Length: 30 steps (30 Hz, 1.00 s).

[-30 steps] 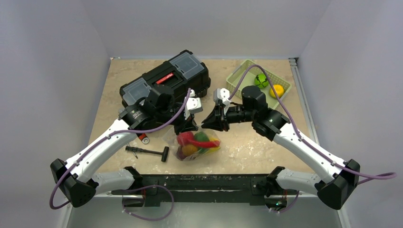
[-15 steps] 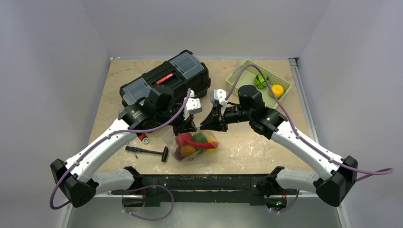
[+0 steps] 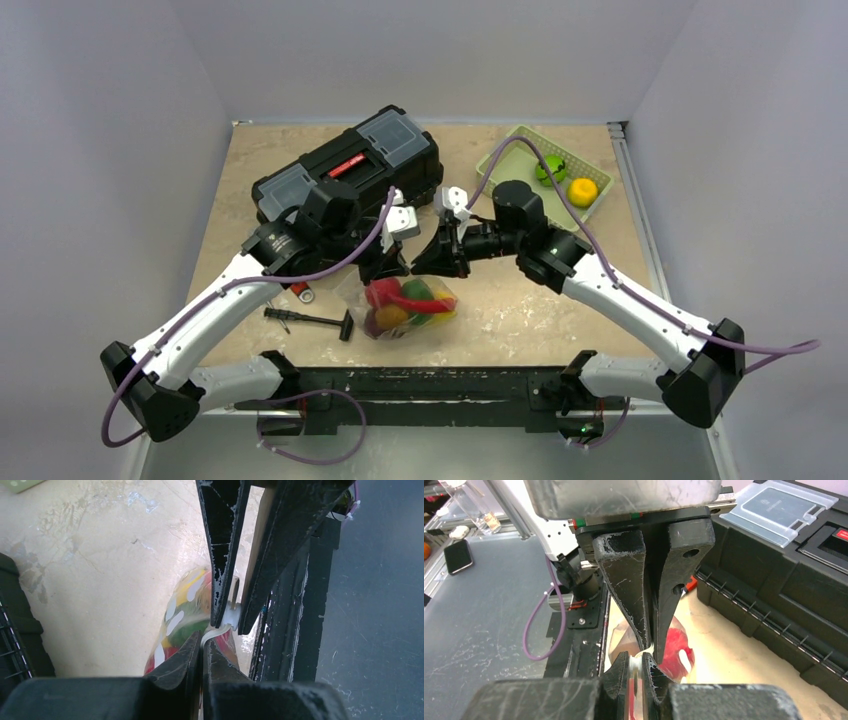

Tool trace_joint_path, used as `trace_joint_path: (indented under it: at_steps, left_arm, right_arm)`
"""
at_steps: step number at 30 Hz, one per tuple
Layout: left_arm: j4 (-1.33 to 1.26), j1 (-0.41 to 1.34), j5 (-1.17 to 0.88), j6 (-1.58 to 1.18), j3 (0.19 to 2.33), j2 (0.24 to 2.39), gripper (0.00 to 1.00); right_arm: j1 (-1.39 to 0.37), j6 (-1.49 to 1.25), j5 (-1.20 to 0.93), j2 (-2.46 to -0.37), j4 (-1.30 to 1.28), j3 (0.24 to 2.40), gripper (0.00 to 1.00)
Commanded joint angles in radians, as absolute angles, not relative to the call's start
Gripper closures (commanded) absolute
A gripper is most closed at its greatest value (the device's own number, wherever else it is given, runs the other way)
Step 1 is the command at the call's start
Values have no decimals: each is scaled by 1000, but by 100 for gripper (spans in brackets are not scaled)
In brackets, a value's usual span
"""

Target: Place the food in the zip-top bag and seal the zipper

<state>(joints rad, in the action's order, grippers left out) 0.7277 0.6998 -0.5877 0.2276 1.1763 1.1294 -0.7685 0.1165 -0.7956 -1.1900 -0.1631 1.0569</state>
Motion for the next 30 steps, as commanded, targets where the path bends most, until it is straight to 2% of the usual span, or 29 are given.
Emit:
trace_joint_path:
  at_steps: [1,5,10,19,25,30]
  left_arm:
    - [611,711,-675,232,1193,1089,100]
    - [610,709,-677,233,1193,1085,100]
    - [609,709,-679,232,1192,1077,100]
    - [607,706,-638,225,1193,1075,100]
    - [603,703,-633,220,1192,1074,100]
    - [601,703,-639,219,1190,1074,100]
  right_arm:
    - [-786,61,-730,-1221,-29,1039,100]
    - [-794,44,-715,-1238,-12,1036,99]
    - [-808,25,-633,-1254,-9,1043,93]
    - [-809,-45,-409,-1140,-105,1021,100]
    - [-808,-93,-286,-1088,-77,990,100]
    - [-808,-84,-378,-1110,-55,993,100]
